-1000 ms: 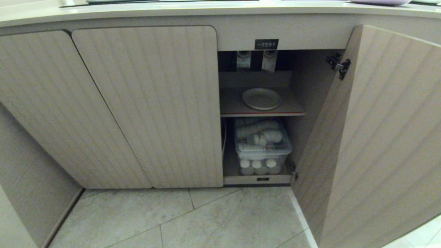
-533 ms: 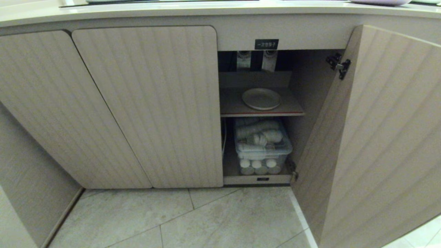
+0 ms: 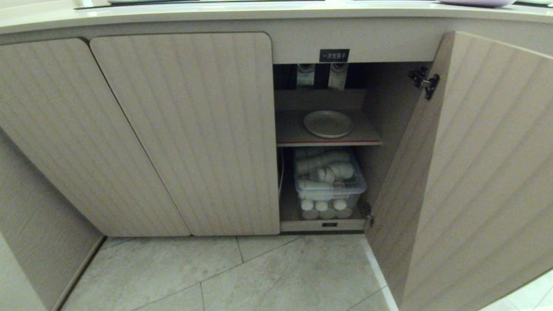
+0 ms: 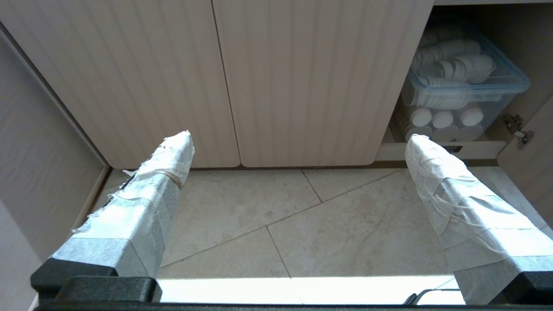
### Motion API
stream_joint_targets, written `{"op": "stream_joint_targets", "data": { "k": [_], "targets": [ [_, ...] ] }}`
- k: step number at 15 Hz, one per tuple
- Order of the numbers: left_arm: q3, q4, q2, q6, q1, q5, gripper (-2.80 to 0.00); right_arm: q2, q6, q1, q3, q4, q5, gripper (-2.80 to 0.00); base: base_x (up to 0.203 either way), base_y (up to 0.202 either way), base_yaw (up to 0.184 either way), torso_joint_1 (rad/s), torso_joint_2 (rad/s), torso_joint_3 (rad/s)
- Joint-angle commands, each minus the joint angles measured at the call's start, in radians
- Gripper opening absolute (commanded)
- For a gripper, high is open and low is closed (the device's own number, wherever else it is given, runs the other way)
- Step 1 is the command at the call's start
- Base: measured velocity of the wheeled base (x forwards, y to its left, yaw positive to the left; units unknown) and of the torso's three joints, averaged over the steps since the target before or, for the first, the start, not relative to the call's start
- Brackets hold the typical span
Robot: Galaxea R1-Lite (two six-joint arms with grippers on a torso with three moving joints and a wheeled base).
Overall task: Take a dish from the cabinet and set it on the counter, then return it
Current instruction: Close the cabinet door
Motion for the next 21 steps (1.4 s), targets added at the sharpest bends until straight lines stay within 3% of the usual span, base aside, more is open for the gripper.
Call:
{"op": "stream_joint_targets", "data": {
  "k": [1,5,13,18,21],
  "targets": [
    [0.000,0.000,0.000,0.000,0.000,0.000,0.00,0.019,0.001,0.012,0.016,-0.015,-0.002,-2.80,0.000,0.000,0.000,0.000,0.00,0.000],
    [0.000,0.000,0.000,0.000,0.000,0.000,0.00,0.018,-0.001,0.041,0.038,-0.055,0.098,-2.80,0.000,0.000,0.000,0.000,0.00,0.000],
    [0.000,0.000,0.000,0.000,0.000,0.000,0.00,0.013,0.004,0.064,0.072,-0.100,0.181,-2.80,0.000,0.000,0.000,0.000,0.00,0.000],
    [0.000,0.000,0.000,0.000,0.000,0.000,0.00,-0.022,0.005,0.092,0.073,-0.097,0.276,-2.80,0.000,0.000,0.000,0.000,0.00,0.000],
    [0.000,0.000,0.000,0.000,0.000,0.000,0.00,-0.034,0.005,0.114,0.083,-0.099,0.280,-2.80,0.000,0.000,0.000,0.000,0.00,0.000]
  ]
}}
